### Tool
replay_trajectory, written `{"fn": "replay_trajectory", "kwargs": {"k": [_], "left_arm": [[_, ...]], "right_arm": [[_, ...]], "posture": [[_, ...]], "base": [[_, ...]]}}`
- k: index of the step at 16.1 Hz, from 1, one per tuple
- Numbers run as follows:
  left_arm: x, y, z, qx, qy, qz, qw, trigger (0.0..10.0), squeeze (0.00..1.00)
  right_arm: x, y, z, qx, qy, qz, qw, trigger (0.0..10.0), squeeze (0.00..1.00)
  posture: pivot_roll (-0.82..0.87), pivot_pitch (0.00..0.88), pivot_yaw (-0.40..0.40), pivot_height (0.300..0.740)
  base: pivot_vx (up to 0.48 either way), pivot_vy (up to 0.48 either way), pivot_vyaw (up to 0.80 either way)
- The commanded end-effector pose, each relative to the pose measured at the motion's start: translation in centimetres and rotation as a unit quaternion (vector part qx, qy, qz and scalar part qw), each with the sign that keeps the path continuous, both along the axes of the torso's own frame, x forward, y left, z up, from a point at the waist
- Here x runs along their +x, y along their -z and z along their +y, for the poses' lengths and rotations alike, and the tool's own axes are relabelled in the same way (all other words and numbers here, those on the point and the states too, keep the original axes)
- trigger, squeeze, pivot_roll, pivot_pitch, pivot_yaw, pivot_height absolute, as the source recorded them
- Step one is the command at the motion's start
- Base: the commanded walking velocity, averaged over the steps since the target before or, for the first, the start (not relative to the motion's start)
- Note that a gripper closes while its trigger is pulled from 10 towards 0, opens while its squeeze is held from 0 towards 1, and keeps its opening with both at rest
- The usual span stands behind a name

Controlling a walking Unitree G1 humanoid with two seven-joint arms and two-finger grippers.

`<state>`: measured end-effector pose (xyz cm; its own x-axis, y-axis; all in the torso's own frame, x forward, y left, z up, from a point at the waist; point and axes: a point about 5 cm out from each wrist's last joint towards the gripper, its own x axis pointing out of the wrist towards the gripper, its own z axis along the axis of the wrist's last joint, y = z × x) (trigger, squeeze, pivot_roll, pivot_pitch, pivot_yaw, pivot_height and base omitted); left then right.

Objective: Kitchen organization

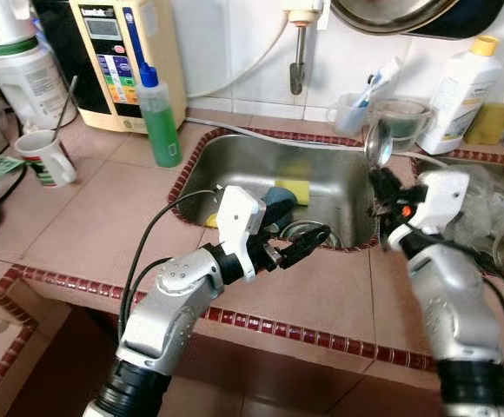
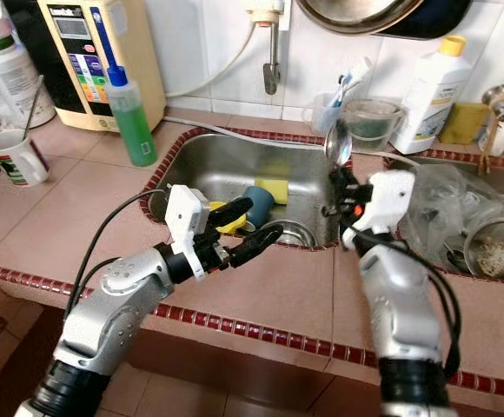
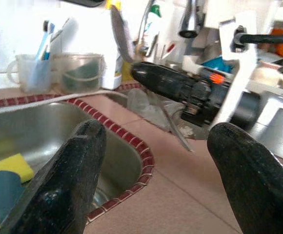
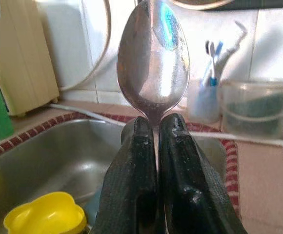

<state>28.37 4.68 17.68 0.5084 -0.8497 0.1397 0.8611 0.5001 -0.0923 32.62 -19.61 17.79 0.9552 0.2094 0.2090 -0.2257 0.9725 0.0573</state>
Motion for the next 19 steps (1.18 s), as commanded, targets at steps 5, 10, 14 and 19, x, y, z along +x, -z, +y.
{"fn": "replay_trajectory", "kwargs": {"k": [5,10,14,19], "left_arm": [[-0.7,-0.6,1.4,0.006,0.003,0.004,1.000,10.0,0.00],[-0.9,-1.9,2.7,0.008,-0.002,0.014,1.000,10.0,0.00],[-0.9,-2.4,3.0,0.009,-0.006,0.019,1.000,10.0,0.00],[-1.1,-2.6,3.2,0.012,-0.014,0.021,1.000,10.0,0.00]], "right_arm": [[0.9,-1.4,0.0,-0.002,-0.062,-0.017,0.998,10.0,0.00],[1.1,-2.5,0.0,-0.004,-0.109,-0.016,0.994,10.0,0.00],[1.3,-2.8,-0.3,-0.015,-0.122,-0.011,0.992,10.0,0.00],[1.4,-2.7,-0.7,-0.025,-0.132,-0.002,0.991,10.0,0.00]], "posture": [[-0.15,0.061,0.040,0.740],[-0.13,0.184,0.059,0.740],[-0.12,0.220,0.060,0.740],[-0.11,0.251,0.061,0.740]], "base": [[0.000,0.000,0.00],[0.000,0.000,0.00],[0.000,0.000,0.00],[0.000,0.000,0.00]]}}
